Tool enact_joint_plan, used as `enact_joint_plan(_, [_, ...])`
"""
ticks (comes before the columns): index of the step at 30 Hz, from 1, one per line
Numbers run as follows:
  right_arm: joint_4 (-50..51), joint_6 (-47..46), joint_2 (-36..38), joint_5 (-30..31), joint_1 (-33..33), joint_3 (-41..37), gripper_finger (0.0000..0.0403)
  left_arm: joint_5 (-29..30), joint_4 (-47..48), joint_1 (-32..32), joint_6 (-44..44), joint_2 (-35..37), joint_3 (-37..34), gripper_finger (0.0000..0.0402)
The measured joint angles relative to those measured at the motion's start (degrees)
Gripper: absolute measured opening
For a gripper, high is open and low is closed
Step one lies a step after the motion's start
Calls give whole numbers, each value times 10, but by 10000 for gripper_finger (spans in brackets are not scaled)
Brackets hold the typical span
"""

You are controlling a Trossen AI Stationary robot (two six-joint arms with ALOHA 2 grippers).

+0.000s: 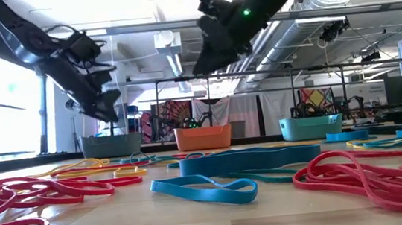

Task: Sort rubber bands into baskets
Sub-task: Put the red rubber band into the blue bin

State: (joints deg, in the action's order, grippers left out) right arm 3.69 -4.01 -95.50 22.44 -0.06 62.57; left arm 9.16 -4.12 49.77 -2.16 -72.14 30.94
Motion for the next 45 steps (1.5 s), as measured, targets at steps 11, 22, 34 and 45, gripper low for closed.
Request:
enact_joint_plan(11, [110, 39, 2, -146, 16, -46, 181, -175, -99, -116, -15, 118, -69, 138])
enact_joint_plan(22, [12, 151, -15, -228, -16, -94, 181, -210, -257, -191, 5, 154, -161, 132])
enact_joint_plan(34, [12, 163, -44, -295, -80, -93, 181, -209, -236, -221, 5, 153, -162, 132])
enact_joint_plan(45, [29, 100, -62, -302, -89, -93, 182, -215, -248, -237, 4, 153, -162, 132])
